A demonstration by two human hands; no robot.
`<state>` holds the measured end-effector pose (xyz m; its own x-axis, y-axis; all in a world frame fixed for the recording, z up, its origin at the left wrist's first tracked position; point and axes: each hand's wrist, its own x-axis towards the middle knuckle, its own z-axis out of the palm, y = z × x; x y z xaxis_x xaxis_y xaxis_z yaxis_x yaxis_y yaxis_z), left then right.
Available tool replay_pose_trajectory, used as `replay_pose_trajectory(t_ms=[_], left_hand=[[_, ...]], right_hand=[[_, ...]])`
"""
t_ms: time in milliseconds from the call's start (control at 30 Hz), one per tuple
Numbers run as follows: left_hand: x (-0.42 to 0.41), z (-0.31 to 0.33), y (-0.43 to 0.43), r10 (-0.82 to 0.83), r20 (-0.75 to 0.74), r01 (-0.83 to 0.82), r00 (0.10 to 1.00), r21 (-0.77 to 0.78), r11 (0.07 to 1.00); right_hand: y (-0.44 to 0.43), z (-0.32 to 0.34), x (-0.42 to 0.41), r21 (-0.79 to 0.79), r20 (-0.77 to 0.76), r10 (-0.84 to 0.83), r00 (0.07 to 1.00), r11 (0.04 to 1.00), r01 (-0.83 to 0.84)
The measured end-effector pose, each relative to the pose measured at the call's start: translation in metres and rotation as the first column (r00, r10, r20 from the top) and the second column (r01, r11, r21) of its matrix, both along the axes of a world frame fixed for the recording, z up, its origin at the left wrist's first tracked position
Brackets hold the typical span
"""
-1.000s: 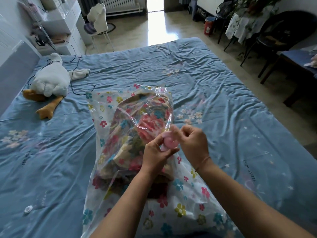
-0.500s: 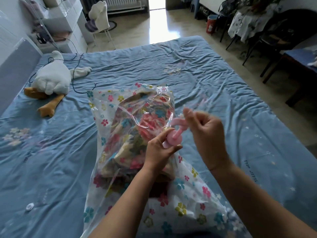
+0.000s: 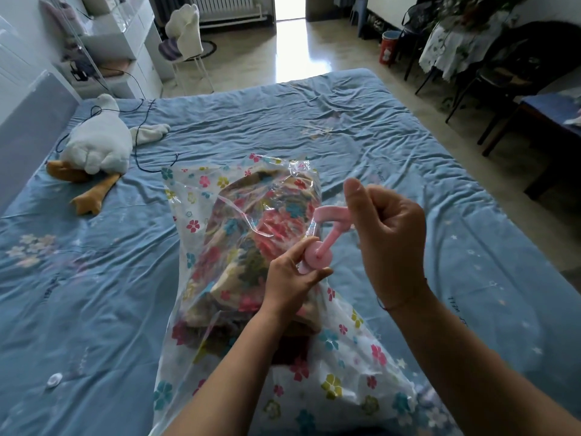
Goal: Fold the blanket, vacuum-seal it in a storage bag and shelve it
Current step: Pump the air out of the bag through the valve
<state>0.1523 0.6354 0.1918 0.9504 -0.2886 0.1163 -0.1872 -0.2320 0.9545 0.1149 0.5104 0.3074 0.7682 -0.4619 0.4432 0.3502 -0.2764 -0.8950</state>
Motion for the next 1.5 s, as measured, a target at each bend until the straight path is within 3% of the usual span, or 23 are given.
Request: replay_pose_trajectory(t_ms=[67,167,233,333,433,500,600,667,733,833,900,1000,1067,1100,1233,1333,1400,1500], left_hand=[[-0.001,-0.001,-0.002,0.001,-0.001,-0.001,1.0,0.011,1.0],[-0.005,0.002,-0.003,-0.02,-0.015,0.02,1.0,0.005,1.0],[-0.006,0.003,-0.003,-0.026,-0.024,0.026,0.999,-0.004,1.0],[-0.001,0.005,-0.001,-0.01,-0.013,0.009,1.0,-0.007,1.0],[0.001,0.002,-0.002,-0.005,0.003,0.005,1.0,0.003,1.0],[0.0,0.001,-0.003,-0.006,0.01,0.005,1.0,0.01,1.0],[-0.004,0.0,-0.004,-0.024,0.005,0.024,1.0,0.018,1.0],[-0.005,0.001,-0.004,-0.025,0.0,0.025,1.0,0.013,1.0],[-0.002,0.003,-0.004,-0.017,-0.003,0.017,1.0,0.006,1.0],[0.003,0.004,-0.003,-0.004,0.015,0.004,1.0,0.021,1.0],[0.004,0.003,-0.004,-0.001,0.008,0.001,1.0,0.023,1.0],[0.0,0.004,-0.006,0.004,0.0,-0.004,1.0,0.015,1.0],[-0.002,0.004,-0.005,-0.01,-0.014,0.011,1.0,0.012,1.0],[-0.002,0.004,-0.004,-0.013,-0.02,0.013,1.0,0.01,1.0],[0.003,0.004,-0.001,-0.002,-0.03,0.002,1.0,-0.002,1.0],[0.001,0.004,-0.002,0.017,-0.017,-0.017,1.0,0.011,1.0],[0.0,0.003,-0.003,0.02,-0.006,-0.02,1.0,0.006,1.0],[-0.002,0.003,-0.003,0.002,-0.022,-0.002,1.0,-0.007,1.0]], right_hand=[[0.003,-0.016,0.0,-0.03,-0.043,-0.029,0.999,0.999,0.028],[-0.003,-0.061,0.002,-0.194,-0.39,-0.036,0.92,0.98,-0.044],[-0.005,-0.066,0.003,-0.233,-0.464,-0.048,0.885,0.97,-0.069],[-0.004,-0.023,-0.001,-0.139,-0.215,-0.013,0.977,0.99,-0.017],[0.0,0.009,-0.004,-0.017,0.028,-0.043,0.999,0.999,0.044],[0.004,-0.009,-0.005,-0.038,-0.032,-0.045,0.998,0.998,0.044],[0.0,-0.059,-0.005,-0.128,-0.374,-0.005,0.927,0.991,-0.046],[-0.004,-0.064,-0.003,-0.168,-0.437,-0.032,0.899,0.985,-0.046],[-0.002,-0.036,-0.002,-0.14,-0.304,-0.02,0.953,0.99,-0.024],[0.0,0.016,-0.004,0.027,0.011,0.003,1.0,1.0,-0.004],[0.002,0.019,-0.004,0.026,0.083,-0.041,0.996,0.999,0.039],[0.003,-0.031,-0.001,-0.071,-0.167,-0.037,0.985,0.997,0.025],[0.002,-0.06,0.0,-0.162,-0.392,-0.067,0.918,0.987,0.002],[0.001,-0.063,0.001,-0.173,-0.42,-0.082,0.904,0.985,0.009],[0.004,-0.006,0.0,-0.063,-0.117,-0.033,0.993,0.998,0.025],[0.008,0.024,-0.003,0.04,0.088,-0.036,0.995,0.999,0.033],[0.01,0.0,-0.001,-0.044,-0.002,-0.082,0.997,0.996,0.082],[0.005,-0.052,0.002,-0.207,-0.326,-0.089,0.941,0.978,0.02]])
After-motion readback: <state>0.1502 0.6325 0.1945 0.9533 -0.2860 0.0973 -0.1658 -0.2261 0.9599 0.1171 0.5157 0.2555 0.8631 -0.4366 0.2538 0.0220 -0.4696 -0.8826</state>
